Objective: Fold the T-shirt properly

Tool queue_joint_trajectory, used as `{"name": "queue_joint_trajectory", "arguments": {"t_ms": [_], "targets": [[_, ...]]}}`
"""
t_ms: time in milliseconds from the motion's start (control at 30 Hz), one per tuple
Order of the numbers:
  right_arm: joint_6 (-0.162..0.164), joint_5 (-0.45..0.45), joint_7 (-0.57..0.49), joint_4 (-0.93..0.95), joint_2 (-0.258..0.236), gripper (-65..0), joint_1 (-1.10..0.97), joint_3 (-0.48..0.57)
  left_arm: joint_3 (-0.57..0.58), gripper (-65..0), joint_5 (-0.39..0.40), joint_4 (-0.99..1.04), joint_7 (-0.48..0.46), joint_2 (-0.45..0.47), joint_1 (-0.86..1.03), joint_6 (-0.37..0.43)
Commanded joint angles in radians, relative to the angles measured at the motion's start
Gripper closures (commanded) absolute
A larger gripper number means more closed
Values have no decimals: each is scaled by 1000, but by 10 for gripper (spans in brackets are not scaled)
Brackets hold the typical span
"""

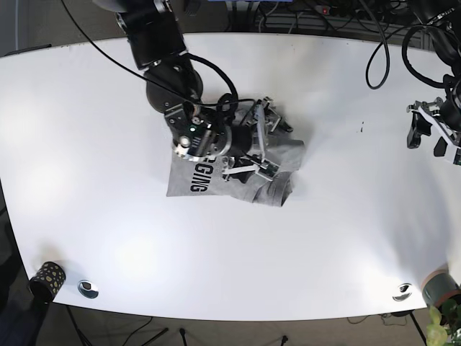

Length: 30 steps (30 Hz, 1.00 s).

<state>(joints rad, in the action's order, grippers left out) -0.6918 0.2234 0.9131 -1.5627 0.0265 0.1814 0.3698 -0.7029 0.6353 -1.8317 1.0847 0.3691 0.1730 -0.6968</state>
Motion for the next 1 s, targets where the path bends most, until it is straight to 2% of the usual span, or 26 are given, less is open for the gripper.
{"name": "queue_joint_trajectory", "arguments": {"t_ms": [0, 100, 233, 267, 367, 400, 467, 600, 667, 733, 800, 967], "targets": [[-6, -66, -75, 23, 43, -474, 33, 13, -11, -385, -1, -10, -16, 15, 12, -1], [-6, -173, -139, 80, 68, -474, 36, 30, -7, -385, -12, -13, -16, 12, 23, -1], [-6, -256, -208, 130, 88, -466, 34, 34, -10, -385, -13, -9, -16, 9, 33, -1], [-6, -269, -230, 144, 88, -453, 34, 34, -10, -385, -13, -9, -16, 9, 41, -1], [-6, -319, -329, 207, 89, -349, 33, 33, -10, -385, -12, -13, -16, 9, 50, -1], [4, -339, -361, 235, 89, -301, 33, 31, -10, -385, -12, -13, -16, 8, 50, -1], [47, -371, -414, 276, 89, -235, 33, 31, -10, -385, -12, -10, -16, 8, 50, -1], [154, -385, -486, 315, 86, -193, 33, 30, -8, -385, -12, -9, -16, 8, 52, -1], [192, -382, -510, 315, 76, -160, 28, 30, -7, -385, -12, -9, -16, 8, 56, -1], [211, -382, -519, 313, 69, -86, 25, 30, -5, -385, -12, -9, -16, 8, 56, -1], [212, -382, -518, 284, 68, 0, 23, 30, -4, -385, -12, -9, -16, 8, 56, -1], [209, -381, -478, 133, 65, 0, -35, 30, -4, -385, -12, -7, -16, 8, 55, -1]]}}
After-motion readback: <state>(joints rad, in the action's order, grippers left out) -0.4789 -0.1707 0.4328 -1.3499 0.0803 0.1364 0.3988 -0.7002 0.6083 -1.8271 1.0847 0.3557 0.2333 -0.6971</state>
